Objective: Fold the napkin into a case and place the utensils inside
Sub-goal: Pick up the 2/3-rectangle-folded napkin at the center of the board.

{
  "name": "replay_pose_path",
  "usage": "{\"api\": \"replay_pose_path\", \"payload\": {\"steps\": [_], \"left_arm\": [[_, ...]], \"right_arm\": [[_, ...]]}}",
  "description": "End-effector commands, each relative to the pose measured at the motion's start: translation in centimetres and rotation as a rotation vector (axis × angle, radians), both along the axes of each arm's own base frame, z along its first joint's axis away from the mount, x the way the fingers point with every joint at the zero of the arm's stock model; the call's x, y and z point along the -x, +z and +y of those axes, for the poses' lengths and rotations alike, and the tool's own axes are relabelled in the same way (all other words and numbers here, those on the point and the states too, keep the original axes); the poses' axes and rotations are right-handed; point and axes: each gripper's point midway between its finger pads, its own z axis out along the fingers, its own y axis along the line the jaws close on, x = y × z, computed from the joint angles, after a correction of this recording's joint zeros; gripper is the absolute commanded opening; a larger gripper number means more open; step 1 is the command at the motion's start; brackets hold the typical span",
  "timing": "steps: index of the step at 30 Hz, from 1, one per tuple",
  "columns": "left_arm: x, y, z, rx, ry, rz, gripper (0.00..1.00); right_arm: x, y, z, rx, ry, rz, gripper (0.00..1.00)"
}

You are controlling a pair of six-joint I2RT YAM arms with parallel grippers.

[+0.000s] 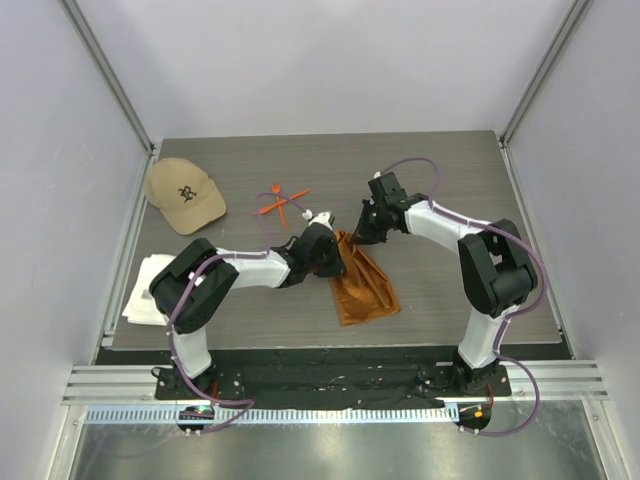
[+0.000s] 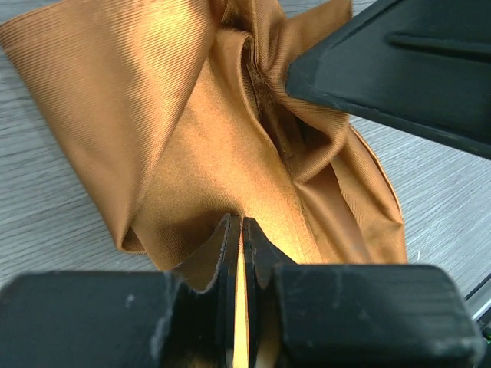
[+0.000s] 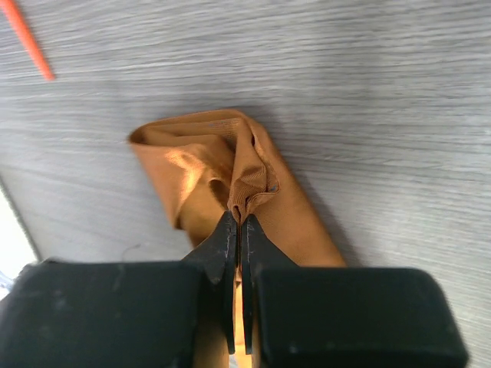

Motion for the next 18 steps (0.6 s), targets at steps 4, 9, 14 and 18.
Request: {"api": "replay_pose_path", "payload": {"steps": [4, 9, 14, 18], "left_arm": [[0.2, -0.9, 0.0, -0.069, -0.014, 0.007, 0.09], [0.5, 0.0, 0.0, -0.072, -0.045, -0.005, 0.09], [0.6, 1.0, -0.2, -0.074, -0.073, -0.009, 0.09], [0.6, 1.3, -0.4, -0.067, -0.080, -0.015, 0.09]], "right_arm": [[-1.0, 4.5, 1.8, -0.112, 0.088, -0.148, 0.01], [-0.6, 2.3, 1.3, -0.071, 0.186, -0.134, 0.04], [-1.3, 1.5, 0.2, -0.037, 0.256, -0.168, 0.06], [-2.4, 1.3, -1.1, -0.032, 0.269, -0.217, 0.10]]}}
